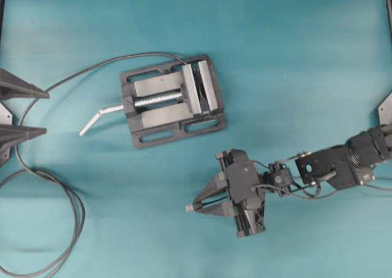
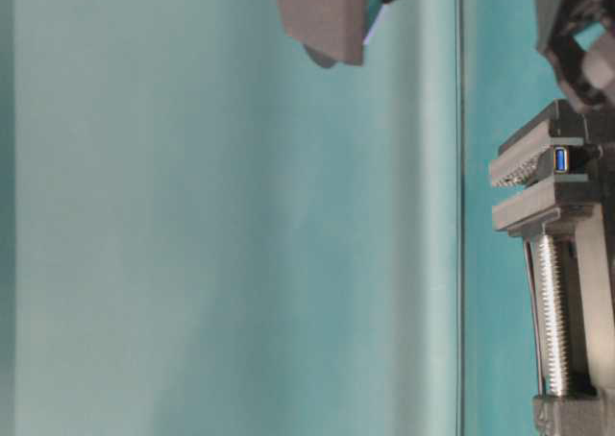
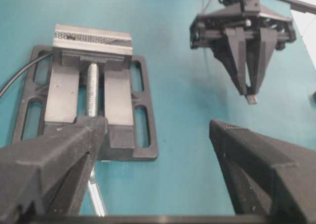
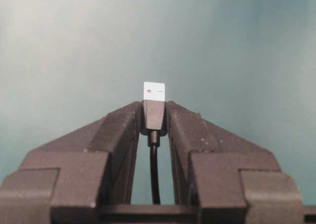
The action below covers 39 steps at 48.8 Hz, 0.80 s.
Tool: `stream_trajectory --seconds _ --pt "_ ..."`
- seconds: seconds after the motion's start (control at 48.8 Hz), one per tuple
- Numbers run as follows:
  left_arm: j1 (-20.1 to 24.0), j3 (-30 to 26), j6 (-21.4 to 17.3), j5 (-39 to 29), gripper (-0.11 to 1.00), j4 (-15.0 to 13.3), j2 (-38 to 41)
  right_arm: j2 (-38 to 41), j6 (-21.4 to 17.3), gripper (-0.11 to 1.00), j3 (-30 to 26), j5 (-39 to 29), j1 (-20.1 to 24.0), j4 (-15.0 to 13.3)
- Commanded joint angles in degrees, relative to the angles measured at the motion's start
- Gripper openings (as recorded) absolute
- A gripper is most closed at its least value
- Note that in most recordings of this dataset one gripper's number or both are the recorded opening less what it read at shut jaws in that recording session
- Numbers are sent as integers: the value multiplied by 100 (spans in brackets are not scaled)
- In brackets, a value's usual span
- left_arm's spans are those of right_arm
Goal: Insert the USB cable into the fixed female connector.
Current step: 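Rotate the right gripper holding the black USB plug toward the vise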
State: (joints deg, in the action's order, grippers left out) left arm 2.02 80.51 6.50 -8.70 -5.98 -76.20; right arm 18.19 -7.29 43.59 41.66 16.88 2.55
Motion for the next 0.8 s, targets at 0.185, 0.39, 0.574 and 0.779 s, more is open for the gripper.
stream_trajectory --seconds 0.185,0.39,0.574,0.779 --pt "-9 -18 62 62 99 -9 35 -35 633 21 -308 -185 185 1696" --pt "-9 123 70 202 99 -18 35 264 1784 21 -545 185 554 3735" --pt "-18 369 97 765 99 -9 44 448 2479 21 -773 598 782 5221" --pt "-44 510 70 624 99 220 176 527 3217 21 -1090 1151 914 6680"
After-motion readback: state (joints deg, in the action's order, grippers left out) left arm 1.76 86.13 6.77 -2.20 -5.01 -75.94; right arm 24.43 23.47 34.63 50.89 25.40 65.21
